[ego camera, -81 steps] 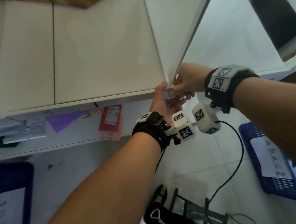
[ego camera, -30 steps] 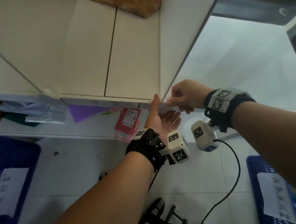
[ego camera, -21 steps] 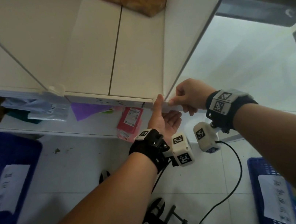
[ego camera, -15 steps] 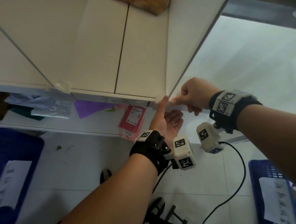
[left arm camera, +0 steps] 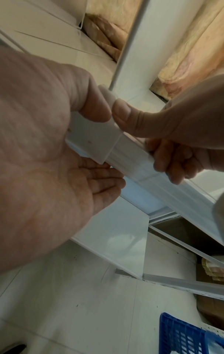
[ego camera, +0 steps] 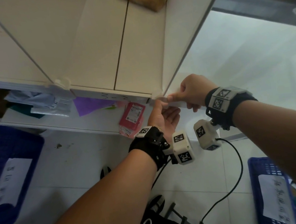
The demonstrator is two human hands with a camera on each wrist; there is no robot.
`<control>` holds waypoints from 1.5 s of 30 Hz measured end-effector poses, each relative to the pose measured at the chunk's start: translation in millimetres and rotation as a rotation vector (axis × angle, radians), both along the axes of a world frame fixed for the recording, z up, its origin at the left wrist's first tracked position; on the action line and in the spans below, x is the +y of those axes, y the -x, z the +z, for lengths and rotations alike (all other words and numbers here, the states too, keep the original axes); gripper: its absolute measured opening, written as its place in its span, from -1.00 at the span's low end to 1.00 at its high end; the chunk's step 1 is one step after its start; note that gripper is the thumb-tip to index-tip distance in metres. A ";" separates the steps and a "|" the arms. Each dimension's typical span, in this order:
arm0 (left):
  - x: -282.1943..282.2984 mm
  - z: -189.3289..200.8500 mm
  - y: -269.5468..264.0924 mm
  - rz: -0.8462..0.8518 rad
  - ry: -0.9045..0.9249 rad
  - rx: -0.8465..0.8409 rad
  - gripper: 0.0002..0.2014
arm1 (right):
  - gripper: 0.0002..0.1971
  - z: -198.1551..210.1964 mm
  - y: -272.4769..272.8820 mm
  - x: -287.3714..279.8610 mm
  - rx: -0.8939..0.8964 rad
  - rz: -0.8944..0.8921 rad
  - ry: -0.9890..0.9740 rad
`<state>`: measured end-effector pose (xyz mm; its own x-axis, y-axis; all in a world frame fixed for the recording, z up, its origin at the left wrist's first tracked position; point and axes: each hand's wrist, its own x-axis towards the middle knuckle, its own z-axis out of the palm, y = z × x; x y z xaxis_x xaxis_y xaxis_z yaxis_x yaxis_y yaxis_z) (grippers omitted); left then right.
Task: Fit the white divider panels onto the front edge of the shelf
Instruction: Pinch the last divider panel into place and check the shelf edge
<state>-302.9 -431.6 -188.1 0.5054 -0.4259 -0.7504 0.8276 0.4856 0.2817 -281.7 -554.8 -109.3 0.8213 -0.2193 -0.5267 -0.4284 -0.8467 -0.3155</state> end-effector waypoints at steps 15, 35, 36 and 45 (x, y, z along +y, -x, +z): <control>-0.2 -3.8 -4.3 0.025 0.021 0.017 -0.84 | -0.11 3.3 -1.5 3.1 0.018 0.022 0.015; 22.4 1.9 -12.1 0.033 0.103 0.075 -0.30 | -0.45 7.8 -7.7 -9.4 0.075 0.103 0.000; 22.0 2.4 -12.6 0.040 0.098 0.079 -0.29 | -0.49 8.4 -8.7 -8.3 0.043 0.109 -0.008; 7.3 1.7 -19.0 0.025 0.027 0.058 -0.18 | -0.52 -3.7 -17.1 -3.2 0.019 0.052 -0.123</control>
